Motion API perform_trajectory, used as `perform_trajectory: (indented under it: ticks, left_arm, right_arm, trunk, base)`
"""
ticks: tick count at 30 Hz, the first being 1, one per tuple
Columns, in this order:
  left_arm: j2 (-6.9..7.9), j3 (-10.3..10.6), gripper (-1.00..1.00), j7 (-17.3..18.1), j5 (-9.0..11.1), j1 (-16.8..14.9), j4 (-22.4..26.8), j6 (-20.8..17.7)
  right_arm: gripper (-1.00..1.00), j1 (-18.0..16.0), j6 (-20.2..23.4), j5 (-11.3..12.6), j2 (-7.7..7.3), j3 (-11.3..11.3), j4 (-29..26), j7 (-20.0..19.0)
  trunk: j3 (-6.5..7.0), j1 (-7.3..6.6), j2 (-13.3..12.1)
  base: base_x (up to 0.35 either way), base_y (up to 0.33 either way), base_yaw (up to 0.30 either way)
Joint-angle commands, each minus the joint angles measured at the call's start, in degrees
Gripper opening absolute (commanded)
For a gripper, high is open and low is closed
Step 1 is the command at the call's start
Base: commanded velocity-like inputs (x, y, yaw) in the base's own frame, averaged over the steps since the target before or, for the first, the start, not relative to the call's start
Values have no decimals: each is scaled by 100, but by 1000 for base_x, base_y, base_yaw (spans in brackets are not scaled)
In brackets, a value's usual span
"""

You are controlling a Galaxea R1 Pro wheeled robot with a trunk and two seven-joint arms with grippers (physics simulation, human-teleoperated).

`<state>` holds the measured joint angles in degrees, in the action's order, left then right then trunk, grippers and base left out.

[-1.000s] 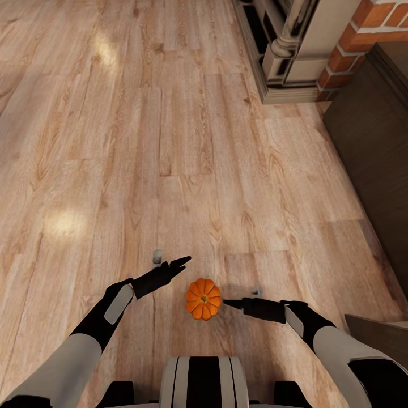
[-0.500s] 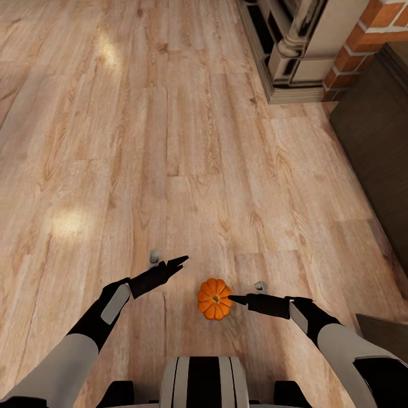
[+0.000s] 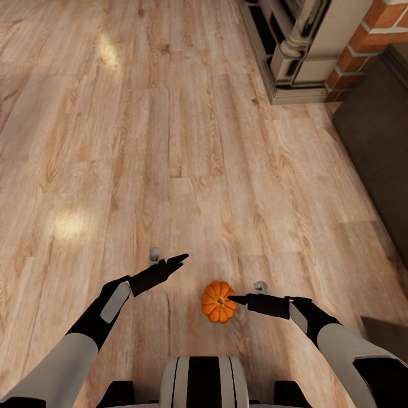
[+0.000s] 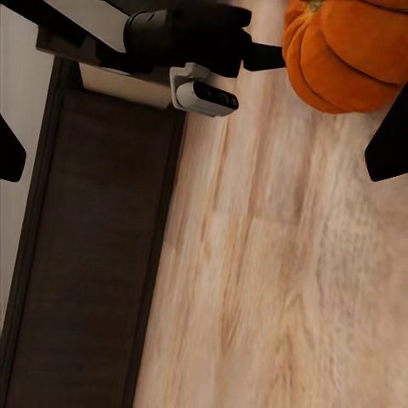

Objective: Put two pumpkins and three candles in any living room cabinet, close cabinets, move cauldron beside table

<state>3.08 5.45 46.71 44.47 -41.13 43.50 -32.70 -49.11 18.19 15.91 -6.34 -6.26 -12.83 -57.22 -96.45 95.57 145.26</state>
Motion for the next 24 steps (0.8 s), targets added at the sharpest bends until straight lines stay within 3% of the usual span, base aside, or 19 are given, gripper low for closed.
perform_trajectory:
  ticks: [1,9,14,24]
  left_arm:
    - [0,0,100,2,0,0,0,0]
    - [0,0,100,4,0,0,0,3]
    - [4,0,100,2,0,0,-2,1]
    - [61,0,100,5,15,0,0,2]
  right_arm:
    - [100,1,0,0,1,-2,0,3]
    - [100,0,7,-8,1,14,-1,115]
    - [100,-1,1,-17,24,-3,2,701]
    - [100,0,-120,-34,36,-25,17,807]
  trunk:
    - [0,0,0]
    - [0,0,0]
    - [0,0,0]
    - [0,0,0]
  base:
    - [100,114,0]
    - [18,21,0]
    - [0,0,0]
    - [0,0,0]
